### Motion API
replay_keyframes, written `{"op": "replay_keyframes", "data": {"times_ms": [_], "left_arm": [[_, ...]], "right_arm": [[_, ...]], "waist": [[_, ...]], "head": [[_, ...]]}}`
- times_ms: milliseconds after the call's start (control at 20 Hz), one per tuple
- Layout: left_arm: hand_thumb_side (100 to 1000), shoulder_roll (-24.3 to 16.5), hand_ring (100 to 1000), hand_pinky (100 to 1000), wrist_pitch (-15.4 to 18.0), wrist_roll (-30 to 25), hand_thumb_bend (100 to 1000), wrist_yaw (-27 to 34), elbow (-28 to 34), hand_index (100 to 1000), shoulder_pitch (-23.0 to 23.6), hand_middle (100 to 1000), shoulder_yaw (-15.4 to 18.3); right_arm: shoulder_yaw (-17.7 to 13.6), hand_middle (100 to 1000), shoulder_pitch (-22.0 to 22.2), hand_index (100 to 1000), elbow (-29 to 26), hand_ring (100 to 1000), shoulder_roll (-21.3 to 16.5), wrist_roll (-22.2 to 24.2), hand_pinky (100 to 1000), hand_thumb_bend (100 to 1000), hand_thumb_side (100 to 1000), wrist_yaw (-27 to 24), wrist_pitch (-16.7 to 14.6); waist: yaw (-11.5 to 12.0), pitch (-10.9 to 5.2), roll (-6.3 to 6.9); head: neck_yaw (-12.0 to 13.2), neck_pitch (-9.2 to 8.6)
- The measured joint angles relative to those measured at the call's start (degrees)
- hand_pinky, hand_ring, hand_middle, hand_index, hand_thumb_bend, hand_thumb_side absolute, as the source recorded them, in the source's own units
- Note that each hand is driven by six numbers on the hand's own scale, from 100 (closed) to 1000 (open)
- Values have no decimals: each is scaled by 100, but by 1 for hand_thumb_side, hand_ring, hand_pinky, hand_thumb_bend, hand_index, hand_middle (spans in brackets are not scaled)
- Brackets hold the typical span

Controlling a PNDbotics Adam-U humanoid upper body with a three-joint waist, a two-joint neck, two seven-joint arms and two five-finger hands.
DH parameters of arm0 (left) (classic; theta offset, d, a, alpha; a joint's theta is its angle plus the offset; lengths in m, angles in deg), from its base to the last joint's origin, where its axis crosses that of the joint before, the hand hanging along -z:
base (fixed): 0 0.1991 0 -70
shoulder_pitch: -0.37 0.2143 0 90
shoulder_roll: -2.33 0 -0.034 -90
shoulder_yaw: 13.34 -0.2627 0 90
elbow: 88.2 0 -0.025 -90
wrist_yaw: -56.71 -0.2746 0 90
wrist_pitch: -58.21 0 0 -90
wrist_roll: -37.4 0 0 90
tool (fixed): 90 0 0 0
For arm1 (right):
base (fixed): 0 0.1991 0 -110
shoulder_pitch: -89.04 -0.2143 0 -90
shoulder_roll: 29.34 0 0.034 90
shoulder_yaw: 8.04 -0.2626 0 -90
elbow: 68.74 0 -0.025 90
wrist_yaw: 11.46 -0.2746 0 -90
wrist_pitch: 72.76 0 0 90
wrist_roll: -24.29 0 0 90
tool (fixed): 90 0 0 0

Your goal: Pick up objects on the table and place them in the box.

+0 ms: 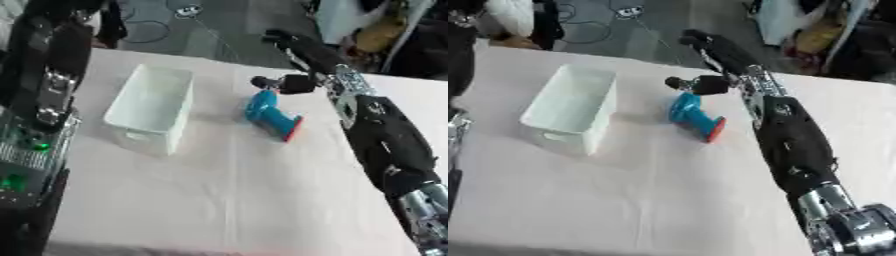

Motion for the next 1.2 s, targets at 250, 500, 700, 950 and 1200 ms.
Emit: {"op": "replay_keyframes", "data": {"times_ms": [250, 500, 700, 950, 1200], "left_arm": [[1000, 0, 695, 808, -1, -3, 372, 1, 0, 875, 0, 861, 0], [1000, 1, 695, 808, 0, -20, 372, 2, 0, 874, 0, 861, -1], [1000, 3, 695, 808, -1, -36, 372, 13, 0, 873, 0, 861, -2], [1000, 5, 695, 808, -2, -48, 372, 26, 0, 873, -1, 861, -2], [1000, 6, 694, 808, -2, -54, 372, 44, 0, 873, -4, 862, -4]], "right_arm": [[-98, 974, -13, 965, 380, 856, 4, -69, 913, 656, 1000, 321, 194], [-167, 975, -41, 972, 633, 880, 69, -19, 914, 656, 1000, 405, 330], [-223, 969, -109, 968, 796, 876, 98, -2, 913, 669, 1000, 492, 497], [-290, 968, -188, 971, 978, 879, 98, -109, 913, 658, 1000, 546, 697], [-321, 972, -378, 983, 1183, 903, 92, -217, 916, 661, 1000, 619, 896]], "waist": [[13, 0, 1], [17, 0, 1], [41, 0, 2], [75, 4, 2], [95, 11, 2]], "head": [[5, 0], [8, 0], [8, 0], [8, -1], [8, -1]]}}
